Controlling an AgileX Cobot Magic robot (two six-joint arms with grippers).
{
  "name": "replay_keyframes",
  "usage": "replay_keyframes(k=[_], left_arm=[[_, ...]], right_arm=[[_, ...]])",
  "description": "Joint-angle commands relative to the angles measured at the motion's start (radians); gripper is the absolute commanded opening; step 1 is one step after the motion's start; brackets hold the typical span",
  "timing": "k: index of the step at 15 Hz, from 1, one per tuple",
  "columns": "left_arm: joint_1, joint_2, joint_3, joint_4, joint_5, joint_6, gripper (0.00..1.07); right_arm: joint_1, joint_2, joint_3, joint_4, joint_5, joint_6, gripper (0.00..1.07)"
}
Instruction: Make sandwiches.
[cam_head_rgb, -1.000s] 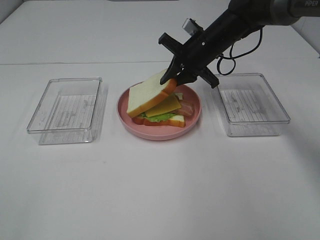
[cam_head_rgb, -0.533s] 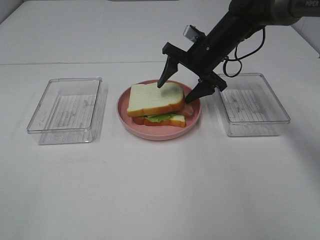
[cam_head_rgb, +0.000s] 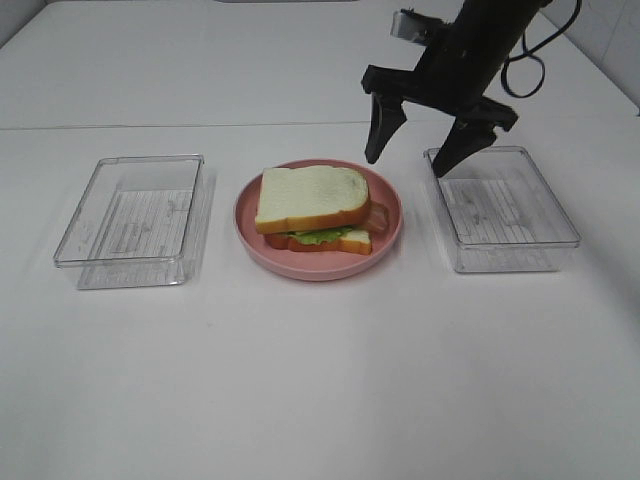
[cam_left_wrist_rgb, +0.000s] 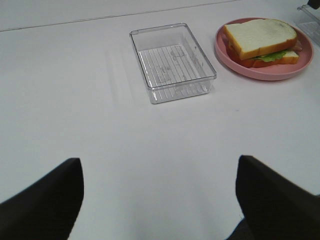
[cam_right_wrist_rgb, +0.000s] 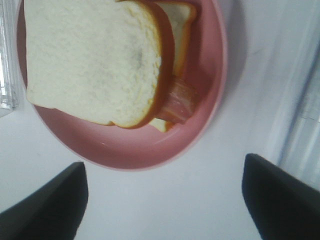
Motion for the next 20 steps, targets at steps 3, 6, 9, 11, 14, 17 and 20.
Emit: replay_keyframes(k=[3, 6, 9, 11, 14, 17, 20], left_arm=[[-0.002, -0.021, 0.001, 0.000, -0.011, 0.003, 0.79], [-0.002, -0.021, 0.001, 0.000, -0.011, 0.014, 0.79], [-0.002, -0.021, 0.001, 0.000, -0.011, 0.014, 0.79], [-0.002, -0.021, 0.001, -0.002, -0.011, 0.029, 0.79], [-0.002, -0.021, 0.001, -0.002, -0.011, 0.029, 0.79], [-0.002, -0.021, 0.001, -0.002, -0.011, 0.029, 0.79], [-0.002, -0.021, 0.001, -0.002, -0.011, 0.029, 0.79]], right_arm=[[0.003, -0.193, 0.010, -0.176, 0.093, 0.006, 0.79], [0.003, -0.366, 0.099, -0.193, 0.090, 0.004, 0.79], [0.003, -0.513, 0.246, -0.225, 0.082, 0.002, 0.79], [0.003, -0.647, 0.386, -0.265, 0.061, 0.002, 0.79], [0.003, -0.924, 0.663, -0.314, 0.018, 0.002, 0.79], [0.003, -1.192, 0.901, -0.312, -0.020, 0.002, 0.79], [0.003, -1.509, 1.107, -0.313, -0.041, 0.002, 0.79]])
